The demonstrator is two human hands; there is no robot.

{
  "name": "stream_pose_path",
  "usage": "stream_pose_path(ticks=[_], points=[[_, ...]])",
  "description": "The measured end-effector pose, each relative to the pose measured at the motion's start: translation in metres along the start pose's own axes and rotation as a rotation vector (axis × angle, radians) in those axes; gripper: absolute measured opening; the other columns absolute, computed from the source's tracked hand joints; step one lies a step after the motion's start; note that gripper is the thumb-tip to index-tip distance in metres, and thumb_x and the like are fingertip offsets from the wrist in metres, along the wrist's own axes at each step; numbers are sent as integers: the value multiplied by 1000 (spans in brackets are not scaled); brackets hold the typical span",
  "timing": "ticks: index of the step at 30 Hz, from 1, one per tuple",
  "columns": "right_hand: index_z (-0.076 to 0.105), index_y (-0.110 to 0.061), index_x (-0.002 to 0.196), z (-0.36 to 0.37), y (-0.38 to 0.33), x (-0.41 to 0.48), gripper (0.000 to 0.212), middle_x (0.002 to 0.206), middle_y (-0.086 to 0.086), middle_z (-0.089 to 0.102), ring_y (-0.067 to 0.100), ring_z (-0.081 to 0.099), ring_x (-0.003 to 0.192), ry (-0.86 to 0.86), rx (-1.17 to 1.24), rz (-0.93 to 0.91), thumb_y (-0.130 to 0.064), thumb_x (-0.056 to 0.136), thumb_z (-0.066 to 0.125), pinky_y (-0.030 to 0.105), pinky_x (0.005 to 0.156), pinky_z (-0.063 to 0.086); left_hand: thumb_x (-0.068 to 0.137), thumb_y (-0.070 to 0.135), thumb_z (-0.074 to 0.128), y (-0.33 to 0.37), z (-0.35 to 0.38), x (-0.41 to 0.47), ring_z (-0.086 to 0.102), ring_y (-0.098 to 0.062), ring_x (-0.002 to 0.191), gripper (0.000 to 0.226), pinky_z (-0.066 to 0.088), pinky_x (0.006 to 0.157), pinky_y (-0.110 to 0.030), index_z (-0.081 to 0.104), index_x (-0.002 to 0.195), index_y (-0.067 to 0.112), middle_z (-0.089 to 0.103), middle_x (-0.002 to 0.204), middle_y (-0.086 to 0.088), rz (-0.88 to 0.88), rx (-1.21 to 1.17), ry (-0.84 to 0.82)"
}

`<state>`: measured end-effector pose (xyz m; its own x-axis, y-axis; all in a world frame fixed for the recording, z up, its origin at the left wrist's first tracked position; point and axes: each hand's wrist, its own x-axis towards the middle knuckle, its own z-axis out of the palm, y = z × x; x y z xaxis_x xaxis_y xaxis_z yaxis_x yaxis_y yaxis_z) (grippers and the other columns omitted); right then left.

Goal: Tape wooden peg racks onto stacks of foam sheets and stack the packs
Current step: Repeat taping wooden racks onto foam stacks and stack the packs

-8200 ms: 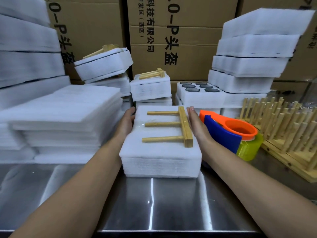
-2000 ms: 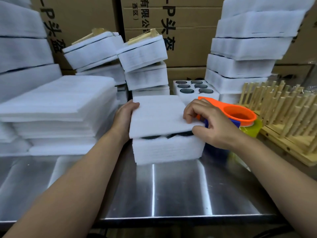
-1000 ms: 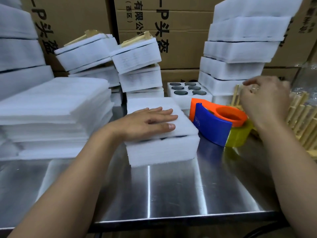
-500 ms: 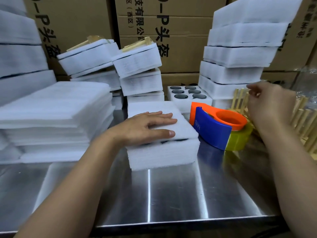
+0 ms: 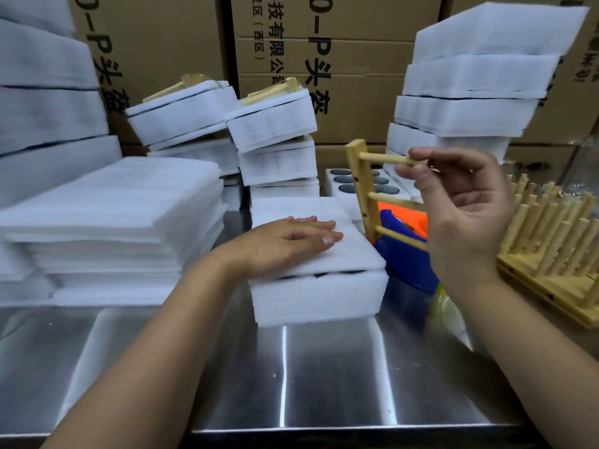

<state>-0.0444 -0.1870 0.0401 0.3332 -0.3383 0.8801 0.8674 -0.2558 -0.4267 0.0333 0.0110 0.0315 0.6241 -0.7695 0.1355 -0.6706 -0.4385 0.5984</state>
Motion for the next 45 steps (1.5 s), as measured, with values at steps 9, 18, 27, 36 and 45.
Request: stream_pose_path(ticks=[9, 18, 27, 36, 45], points=[[54, -10, 88, 4, -9, -4, 15, 98, -2, 74, 22, 72, 89, -298, 135, 175, 4, 85, 58, 27, 80, 55, 83, 29, 69, -7, 2, 2, 51, 1, 118, 72, 43, 103, -34, 23, 129, 60, 50, 122, 17, 14, -306, 298], [61, -15, 88, 12, -16, -24, 18, 95, 1, 72, 17, 70, 96, -721, -83, 70, 0, 85, 52, 41, 89, 54, 91, 4, 59, -5, 5, 5, 64, -3, 90, 57, 50, 83, -22, 40, 136, 33, 66, 97, 4, 133, -364, 336], [70, -26, 75, -8, -12, 7, 34, 83, -10, 74, 16, 66, 65, -118, -63, 4, -16, 86, 40, 18, 59, 42, 94, 3, 53, -3, -3, 6, 61, -22, 87, 25, 44, 82, -39, 57, 91, 28, 67, 92, 1, 161, -475, 577], [64, -46, 96, -7, 25, -5, 65, 103, -19, 67, 24, 59, 85, -463, -161, 371, 17, 84, 55, 19, 75, 48, 96, 0, 44, -3, -10, 4, 71, -17, 85, 19, 54, 88, -26, 53, 99, 17, 72, 84, 0, 205, -939, 501], [60, -31, 119, -3, 12, -14, 52, 108, -4, 70, 17, 70, 94, -548, -157, 215, -13, 71, 74, 24, 87, 54, 95, 4, 50, -9, -12, 7, 71, -19, 80, 16, 56, 79, -26, 55, 107, 13, 70, 87, -8, 111, -979, 621]])
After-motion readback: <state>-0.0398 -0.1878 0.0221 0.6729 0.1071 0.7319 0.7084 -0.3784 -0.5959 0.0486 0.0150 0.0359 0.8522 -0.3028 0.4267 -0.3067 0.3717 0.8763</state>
